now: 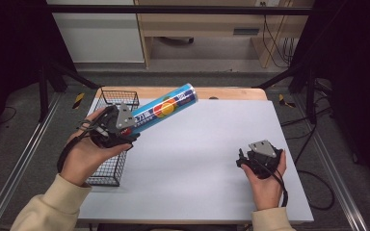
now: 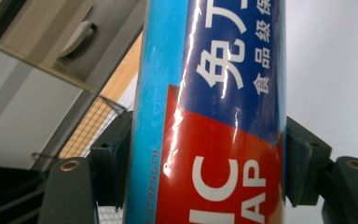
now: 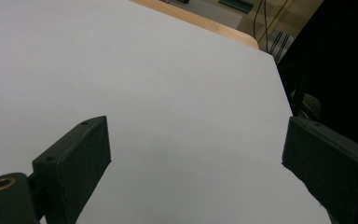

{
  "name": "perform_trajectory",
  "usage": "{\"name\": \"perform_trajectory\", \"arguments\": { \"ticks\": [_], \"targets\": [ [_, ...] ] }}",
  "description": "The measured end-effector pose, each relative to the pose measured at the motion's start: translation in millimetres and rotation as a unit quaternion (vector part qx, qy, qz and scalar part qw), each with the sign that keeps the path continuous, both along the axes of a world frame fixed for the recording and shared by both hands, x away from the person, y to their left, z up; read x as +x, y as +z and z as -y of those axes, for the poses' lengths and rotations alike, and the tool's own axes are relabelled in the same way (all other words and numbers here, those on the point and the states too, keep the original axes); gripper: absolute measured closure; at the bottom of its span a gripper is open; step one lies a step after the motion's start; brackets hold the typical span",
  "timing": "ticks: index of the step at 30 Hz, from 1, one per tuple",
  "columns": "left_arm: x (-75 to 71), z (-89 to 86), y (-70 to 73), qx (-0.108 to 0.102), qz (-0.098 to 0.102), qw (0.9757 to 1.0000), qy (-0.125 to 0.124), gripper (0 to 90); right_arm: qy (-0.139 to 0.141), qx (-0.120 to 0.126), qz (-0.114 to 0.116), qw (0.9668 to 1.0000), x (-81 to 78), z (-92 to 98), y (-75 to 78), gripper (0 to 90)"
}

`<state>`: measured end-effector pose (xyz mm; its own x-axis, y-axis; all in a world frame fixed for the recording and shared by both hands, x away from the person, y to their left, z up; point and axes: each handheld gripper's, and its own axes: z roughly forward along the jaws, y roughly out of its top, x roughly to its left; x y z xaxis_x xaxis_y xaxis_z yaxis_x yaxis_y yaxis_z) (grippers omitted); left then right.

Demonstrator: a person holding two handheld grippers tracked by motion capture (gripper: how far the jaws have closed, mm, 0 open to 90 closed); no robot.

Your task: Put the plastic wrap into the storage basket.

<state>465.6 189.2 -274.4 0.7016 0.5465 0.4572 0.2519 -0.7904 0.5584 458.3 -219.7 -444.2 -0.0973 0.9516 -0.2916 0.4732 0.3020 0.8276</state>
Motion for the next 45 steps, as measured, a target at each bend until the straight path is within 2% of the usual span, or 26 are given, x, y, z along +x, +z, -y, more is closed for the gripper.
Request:
{"name": "perform_trajectory", "arguments": {
  "ticks": [2,5,8,15,20,26,27,35,37,40,41,43,45],
  "targets": [
    [-1.2,-5.0,1.5,-0.004,0.004,0.9999,0.013,30.9,0.001,0.002,0.0,1.0,-0.5,-1.0,-0.4,8.1],
    [-2.7,-12.6,4.5,0.007,0.004,0.9992,0.039,30.9,0.002,0.001,-0.001,1.0,-1.4,-1.2,-1.1,8.1],
    [-3.1,-15.1,4.7,0.014,0.005,0.9987,0.049,30.9,0.001,0.002,0.0,1.0,-1.9,-0.8,-1.0,8.1],
    [-1.9,-24.4,0.8,0.0,-0.001,0.9966,0.083,31.0,-0.002,0.007,0.003,1.0,-6.3,-1.2,-0.4,8.1],
    [0.5,-26.0,-2.2,-0.002,-0.003,0.9955,0.095,31.1,0.004,0.01,0.007,0.9999,-7.6,-3.5,0.1,8.3],
    [-1.6,-27.2,-2.5,0.006,-0.005,0.994,0.109,31.2,0.014,0.017,0.017,0.9996,-8.5,-4.7,3.3,8.1],
    [-3.7,-29.3,-3.1,0.003,-0.009,0.9929,0.118,31.2,0.017,0.02,0.014,0.9996,-9.2,-5.3,3.2,8.0],
    [-8.0,-38.0,-7.0,0.003,-0.014,0.9905,0.137,31.3,0.008,0.019,0.014,0.9997,-13.1,-0.9,3.4,7.7],
    [-8.2,-40.3,-6.3,0.009,-0.008,0.9907,0.135,31.3,0.005,0.019,0.016,0.9997,-13.6,-0.3,3.7,7.7],
    [-8.9,-43.1,-5.1,0.009,-0.007,0.9898,0.142,31.3,0.003,0.019,0.015,0.9997,-12.4,-0.5,3.4,7.5],
    [-9.2,-44.0,-4.7,0.012,-0.005,0.9893,0.145,31.3,-0.001,0.023,0.006,0.9997,-11.3,-0.8,2.3,7.4],
    [-9.5,-47.0,-5.9,0.015,-0.006,0.9872,0.158,31.3,0.001,0.026,0.005,0.9996,-11.7,-1.0,1.8,8.5],
    [-9.3,-48.3,-6.3,0.017,-0.007,0.9869,0.16,31.4,-0.001,0.024,0.007,0.9997,-12.0,-0.7,2.2,8.6]
  ]
}}
